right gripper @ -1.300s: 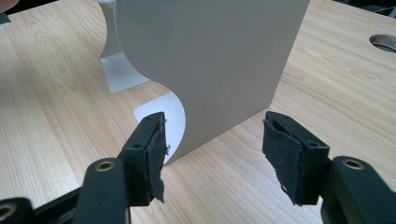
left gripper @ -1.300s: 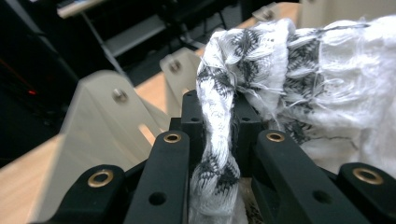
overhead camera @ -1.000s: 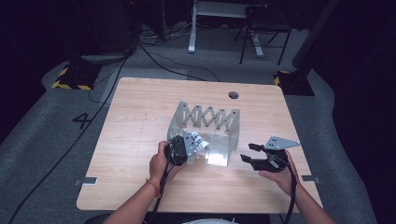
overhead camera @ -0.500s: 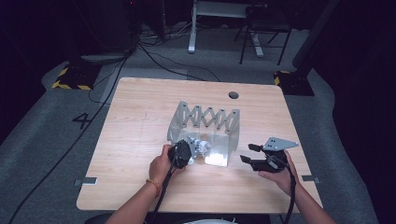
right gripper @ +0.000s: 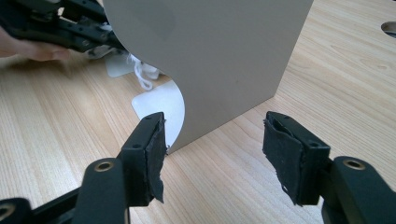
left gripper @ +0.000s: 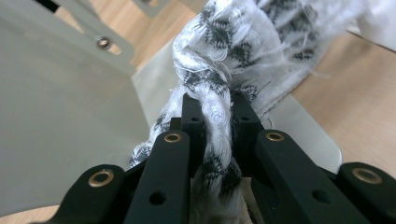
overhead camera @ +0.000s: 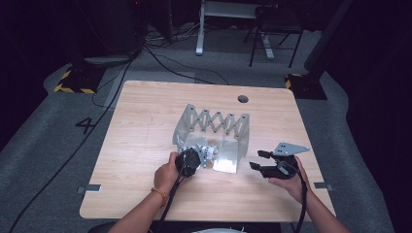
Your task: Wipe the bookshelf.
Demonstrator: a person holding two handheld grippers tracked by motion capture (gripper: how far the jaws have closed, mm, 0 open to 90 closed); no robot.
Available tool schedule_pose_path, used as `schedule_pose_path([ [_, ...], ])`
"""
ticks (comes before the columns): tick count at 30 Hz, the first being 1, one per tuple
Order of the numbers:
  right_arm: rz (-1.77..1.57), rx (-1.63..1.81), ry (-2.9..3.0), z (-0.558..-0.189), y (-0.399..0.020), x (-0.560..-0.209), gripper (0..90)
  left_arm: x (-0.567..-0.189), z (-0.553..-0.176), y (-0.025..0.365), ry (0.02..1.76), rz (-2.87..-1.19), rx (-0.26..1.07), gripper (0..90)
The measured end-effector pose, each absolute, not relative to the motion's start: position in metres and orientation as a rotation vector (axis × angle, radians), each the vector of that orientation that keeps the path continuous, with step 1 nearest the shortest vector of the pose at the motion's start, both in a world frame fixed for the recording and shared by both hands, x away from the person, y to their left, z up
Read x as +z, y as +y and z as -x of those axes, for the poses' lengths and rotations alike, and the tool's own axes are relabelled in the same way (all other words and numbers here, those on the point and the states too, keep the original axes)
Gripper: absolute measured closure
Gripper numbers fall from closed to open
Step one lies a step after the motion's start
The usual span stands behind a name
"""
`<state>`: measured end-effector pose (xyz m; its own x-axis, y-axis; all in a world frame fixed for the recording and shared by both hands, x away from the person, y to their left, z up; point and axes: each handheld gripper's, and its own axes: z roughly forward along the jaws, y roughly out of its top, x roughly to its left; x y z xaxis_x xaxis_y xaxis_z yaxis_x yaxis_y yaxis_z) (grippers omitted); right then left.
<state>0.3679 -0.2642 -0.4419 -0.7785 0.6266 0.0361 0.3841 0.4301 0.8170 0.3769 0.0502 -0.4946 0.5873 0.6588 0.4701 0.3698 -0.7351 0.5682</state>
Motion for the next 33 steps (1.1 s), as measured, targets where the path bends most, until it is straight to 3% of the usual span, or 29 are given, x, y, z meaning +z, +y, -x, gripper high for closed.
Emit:
schedule_pose_path([
  [11, -0.877, 1.266, 2.416, -0.368, -0.265, -0.443, 40.6, -0.47, -0.379, 0.059, 0.878, -2.287, 1.002, 80.5],
  [23, -0.872, 1.249, 2.434, -0.368, -0.261, -0.446, 40.5, -0.493, -0.398, 0.052, 0.9, -2.355, 0.962, 80.6],
  [33, -0.876, 1.252, 2.433, -0.368, -0.263, -0.446, 40.5, -0.488, -0.372, 0.068, 0.818, -2.416, 0.744, 81.1],
])
